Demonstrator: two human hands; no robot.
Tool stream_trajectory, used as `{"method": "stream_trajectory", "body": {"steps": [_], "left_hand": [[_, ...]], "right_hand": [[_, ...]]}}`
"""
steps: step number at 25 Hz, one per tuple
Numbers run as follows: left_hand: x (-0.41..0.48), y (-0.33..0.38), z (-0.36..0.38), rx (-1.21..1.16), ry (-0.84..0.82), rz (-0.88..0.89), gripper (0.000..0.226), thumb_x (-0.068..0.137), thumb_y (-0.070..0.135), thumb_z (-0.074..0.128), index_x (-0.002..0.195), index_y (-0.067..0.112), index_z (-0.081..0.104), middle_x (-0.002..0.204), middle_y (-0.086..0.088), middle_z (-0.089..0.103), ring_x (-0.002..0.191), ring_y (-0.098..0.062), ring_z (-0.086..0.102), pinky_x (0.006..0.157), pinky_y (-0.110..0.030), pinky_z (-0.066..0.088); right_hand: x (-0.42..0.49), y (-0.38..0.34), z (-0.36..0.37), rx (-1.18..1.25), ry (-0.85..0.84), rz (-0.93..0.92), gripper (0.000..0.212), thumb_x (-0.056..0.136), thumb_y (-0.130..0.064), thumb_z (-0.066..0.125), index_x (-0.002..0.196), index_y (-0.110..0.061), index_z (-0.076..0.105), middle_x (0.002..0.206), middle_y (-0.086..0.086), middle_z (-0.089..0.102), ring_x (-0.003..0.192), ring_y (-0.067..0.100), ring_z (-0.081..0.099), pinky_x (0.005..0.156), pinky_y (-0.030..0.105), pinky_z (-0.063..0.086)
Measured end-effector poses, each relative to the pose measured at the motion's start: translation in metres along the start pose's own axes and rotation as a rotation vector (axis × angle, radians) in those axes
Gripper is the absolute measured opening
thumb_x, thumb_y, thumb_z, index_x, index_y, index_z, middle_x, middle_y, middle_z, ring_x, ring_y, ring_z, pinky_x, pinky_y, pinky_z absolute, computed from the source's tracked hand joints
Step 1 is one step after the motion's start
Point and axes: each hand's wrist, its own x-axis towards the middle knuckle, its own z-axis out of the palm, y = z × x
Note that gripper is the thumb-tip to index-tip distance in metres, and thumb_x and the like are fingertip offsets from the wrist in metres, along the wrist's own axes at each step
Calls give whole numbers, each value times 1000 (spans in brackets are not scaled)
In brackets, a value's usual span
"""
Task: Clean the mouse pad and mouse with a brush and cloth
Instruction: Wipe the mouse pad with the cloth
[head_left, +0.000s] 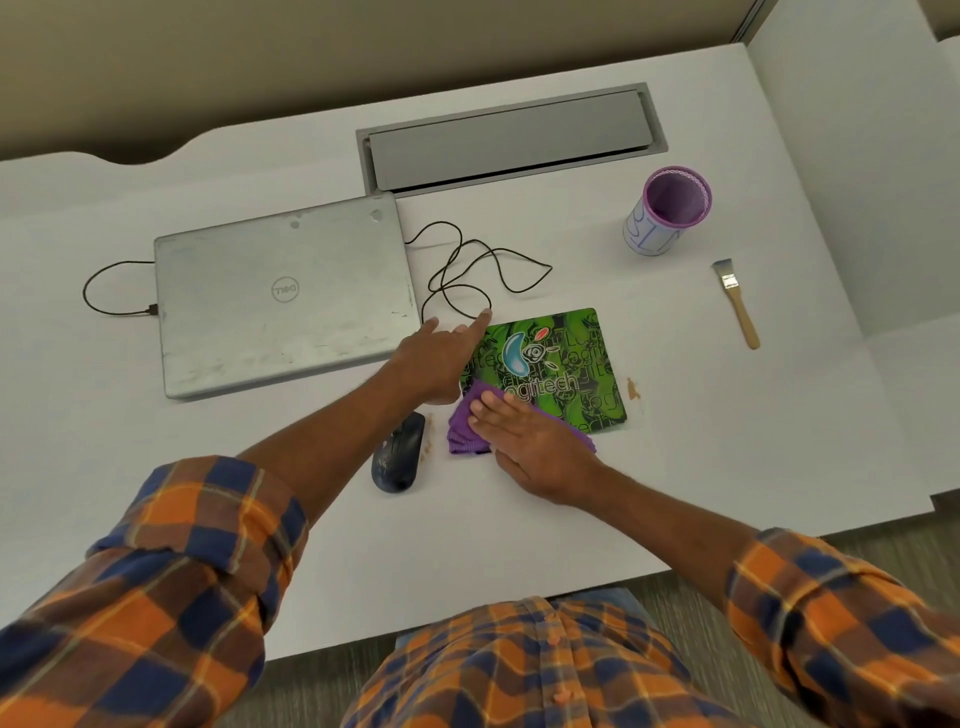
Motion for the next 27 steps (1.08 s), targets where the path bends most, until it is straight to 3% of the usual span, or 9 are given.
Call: {"method": "stream_trajectory", "body": {"steps": [3,6,9,12,15,19,22,24,27], "left_hand": [[4,-1,3,48,21,36,108,92,13,72,172,22,0,168,-14,41,144,-36,53,132,-50,20],[6,-2,7,42,16,66,100,93,17,70,172,24,10,175,-11,29,149,-30,49,134,-51,15],[6,-2,9,33,35,71,100,92,25,74,172,23,13,176,-9,28,149,-28,48,132,-53,17],[6,0,10,36,44,76,102,92,30,77,171,21,14,175,-10,30,151,-29,46,132,-54,18],[4,2,9,39,46,71,102,93,30,77,172,21,14,175,-10,30,152,-29,44,132,-53,18],[4,3,9,27,51,65,99,94,32,74,172,21,14,176,-10,29,150,-29,47,133,-54,17],[5,4,11,15,60,61,98,94,35,72,172,21,13,176,-10,28,152,-29,45,133,-54,17],[6,4,14,20,73,59,100,93,39,75,171,20,15,175,-10,30,152,-28,45,133,-53,17],[9,4,15,11,88,55,98,94,45,73,171,21,18,173,-10,35,147,-30,52,133,-54,16]], "right_hand": [[-25,-8,0,-25,-22,-63,51,100,-11,75,148,0,62,158,19,57,149,35,53,123,55,44],[-36,-6,-6,-97,10,-72,49,93,-10,82,140,1,70,149,19,65,142,34,62,115,54,53],[-22,7,-16,-192,148,190,52,87,-3,86,136,7,70,142,25,69,134,41,66,105,58,59],[6,13,-18,-129,223,418,48,96,1,76,142,10,64,147,29,63,141,48,58,112,64,52],[14,1,-3,-116,200,376,46,103,-5,63,147,8,59,155,28,57,148,48,51,119,64,45],[-12,-21,17,-65,112,248,53,107,-14,62,157,1,51,166,20,46,159,39,38,128,57,35],[-16,-27,19,-82,73,253,56,113,-29,53,163,-4,43,173,15,37,164,31,28,133,52,28],[-3,-22,16,-141,74,313,55,115,-29,49,164,-4,42,173,15,37,164,32,28,131,52,30],[27,-2,3,-188,91,542,54,116,-24,47,163,0,40,171,19,38,163,37,28,130,55,31]]}}
